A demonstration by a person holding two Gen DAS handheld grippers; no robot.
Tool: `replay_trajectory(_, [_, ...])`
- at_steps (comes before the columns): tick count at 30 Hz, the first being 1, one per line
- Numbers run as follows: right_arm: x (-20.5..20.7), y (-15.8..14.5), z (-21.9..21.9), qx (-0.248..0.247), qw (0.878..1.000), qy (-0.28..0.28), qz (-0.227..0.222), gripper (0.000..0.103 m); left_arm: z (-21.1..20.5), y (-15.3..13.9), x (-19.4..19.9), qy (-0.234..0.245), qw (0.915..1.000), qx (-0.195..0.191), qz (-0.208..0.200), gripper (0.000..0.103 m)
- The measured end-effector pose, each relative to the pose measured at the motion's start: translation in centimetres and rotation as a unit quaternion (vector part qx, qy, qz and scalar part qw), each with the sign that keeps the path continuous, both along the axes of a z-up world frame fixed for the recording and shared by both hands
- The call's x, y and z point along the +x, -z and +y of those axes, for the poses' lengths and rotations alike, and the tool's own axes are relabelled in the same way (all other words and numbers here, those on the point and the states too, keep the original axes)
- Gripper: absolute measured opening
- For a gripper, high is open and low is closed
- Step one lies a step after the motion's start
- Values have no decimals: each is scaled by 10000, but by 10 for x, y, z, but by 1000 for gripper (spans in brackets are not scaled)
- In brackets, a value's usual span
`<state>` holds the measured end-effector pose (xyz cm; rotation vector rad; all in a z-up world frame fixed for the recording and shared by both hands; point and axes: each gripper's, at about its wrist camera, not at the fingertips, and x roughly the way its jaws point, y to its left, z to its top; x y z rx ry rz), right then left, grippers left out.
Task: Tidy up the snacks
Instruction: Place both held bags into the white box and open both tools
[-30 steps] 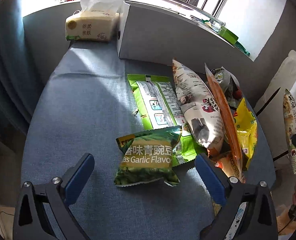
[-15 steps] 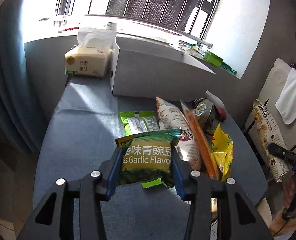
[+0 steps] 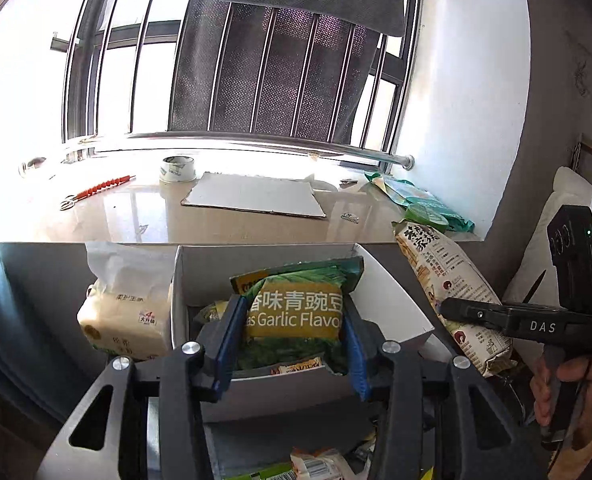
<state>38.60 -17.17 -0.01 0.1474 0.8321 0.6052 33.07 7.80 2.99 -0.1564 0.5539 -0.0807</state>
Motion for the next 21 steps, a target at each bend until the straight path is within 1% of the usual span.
replay_trajectory(3, [34,-2,15,-75,9999,15,105,39,2,4,41,-84,9996,46,271,50])
replay_trajectory(5, [53,0,23,-207,9995,62,212,39,6,10,61,-118,9989,-41,448,52])
replay_trajectory(6, [61,1,27,-264,9993,87,244,40,7,14,67,-112,9982,-103,577,57])
replay_trajectory(7, [68,2,30,-279,9992,72,269,43,8,18,72,-184,9973,-115,704,80])
replay_trajectory(8, [74,3,33,-262,9992,24,314,55,10,20,75,-276,9965,-78,791,95])
replay_trajectory(9, [78,4,33,-278,9989,100,355,66,10,22,72,-306,9965,-44,774,103])
replay_trajectory(10, [80,4,33,-324,9985,276,355,90,10,21,70,-301,9969,-35,731,103])
replay_trajectory(11, [81,3,30,-297,9982,405,327,102,9,20,65,-306,9970,-30,709,103])
replay_trajectory(13, [76,-2,27,-148,9985,490,217,103,8,17,54,-352,9971,67,665,103])
replay_trajectory(15, [67,-10,26,-169,9992,361,34,103,7,10,40,-338,9977,116,578,103])
replay_trajectory(17, [51,-20,24,-186,9992,248,-240,103,4,4,23,-359,9977,183,553,103])
replay_trajectory(19, [33,-28,20,-148,9988,158,-439,103,-1,-3,-4,-299,9986,201,398,103])
replay_trajectory(21, [10,-37,16,-19,9986,-119,-522,103,-7,-11,-39,-232,9992,212,249,103])
